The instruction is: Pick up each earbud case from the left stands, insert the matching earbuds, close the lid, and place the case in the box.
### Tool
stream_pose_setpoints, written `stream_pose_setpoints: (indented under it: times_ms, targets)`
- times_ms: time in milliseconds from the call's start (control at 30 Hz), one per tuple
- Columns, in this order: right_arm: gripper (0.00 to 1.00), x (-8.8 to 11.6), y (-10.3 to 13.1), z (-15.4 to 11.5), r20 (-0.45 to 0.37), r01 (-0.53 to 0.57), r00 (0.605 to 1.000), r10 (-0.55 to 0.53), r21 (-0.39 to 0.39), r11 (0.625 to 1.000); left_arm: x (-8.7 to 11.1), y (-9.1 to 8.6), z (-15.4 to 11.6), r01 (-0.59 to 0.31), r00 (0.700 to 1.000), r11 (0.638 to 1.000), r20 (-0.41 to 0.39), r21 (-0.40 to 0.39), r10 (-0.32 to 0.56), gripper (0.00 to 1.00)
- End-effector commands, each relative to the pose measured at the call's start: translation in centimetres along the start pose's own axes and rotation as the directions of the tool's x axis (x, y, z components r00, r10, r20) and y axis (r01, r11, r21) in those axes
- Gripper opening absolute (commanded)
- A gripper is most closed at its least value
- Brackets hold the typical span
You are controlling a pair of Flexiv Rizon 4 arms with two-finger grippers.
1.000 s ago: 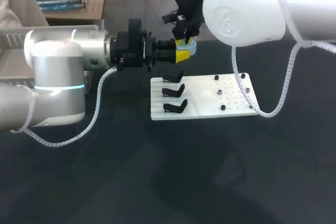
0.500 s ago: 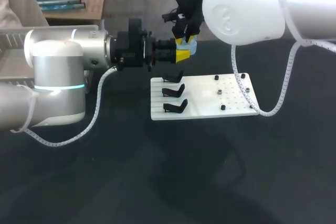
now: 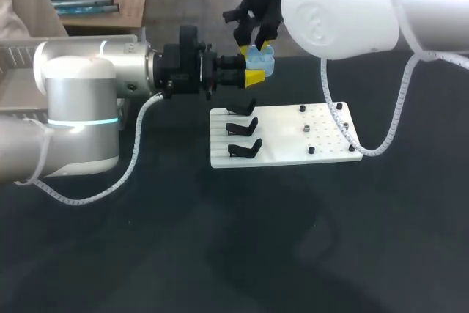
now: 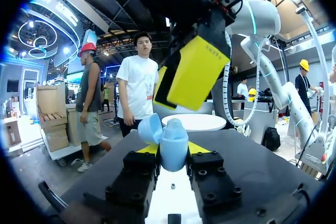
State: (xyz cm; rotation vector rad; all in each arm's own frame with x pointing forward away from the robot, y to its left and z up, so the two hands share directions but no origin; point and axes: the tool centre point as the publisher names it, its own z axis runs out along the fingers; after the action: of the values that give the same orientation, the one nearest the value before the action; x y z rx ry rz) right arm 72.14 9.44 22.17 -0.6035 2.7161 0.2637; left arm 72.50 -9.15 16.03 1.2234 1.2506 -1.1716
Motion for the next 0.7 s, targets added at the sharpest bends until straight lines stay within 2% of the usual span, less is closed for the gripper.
stream_pose_setpoints:
  times_ms: [33, 200, 333, 467, 700]
  targets:
    - [0.32, -0.1, -0.5, -1.6, 0.061, -0.008, 0.998, 0.007, 0.012, 1.0, 0.0, 0.0, 0.0, -0.001, 1.0, 1.0, 0.002, -0.001, 0.001, 0.0]
    - [0.31, -2.9, -2.3, -0.9, 0.114, -0.041, 0.993, 0.039, 0.018, 0.999, 0.0, 0.0, 0.0, -0.001, 1.0, 1.0, 0.002, -0.001, 0.001, 0.0]
    - [0.35, -4.1, -3.5, 0.3, 0.137, -0.075, 0.988, 0.074, 0.005, 0.997, 0.0, 0.0, 0.0, -0.001, 1.0, 1.0, 0.002, -0.001, 0.001, 0.0]
    - [0.36, -4.3, -4.5, 1.7, 0.114, -0.091, 0.989, 0.089, 0.008, 0.996, 0.0, 0.0, 0.0, -0.001, 1.0, 1.0, 0.002, -0.001, 0.001, 0.0]
    - [0.35, -3.5, -5.2, 3.2, 0.079, -0.113, 0.991, 0.111, 0.015, 0.994, 0.0, 0.0, 0.0, -0.001, 1.0, 1.0, 0.002, -0.001, 0.001, 0.0]
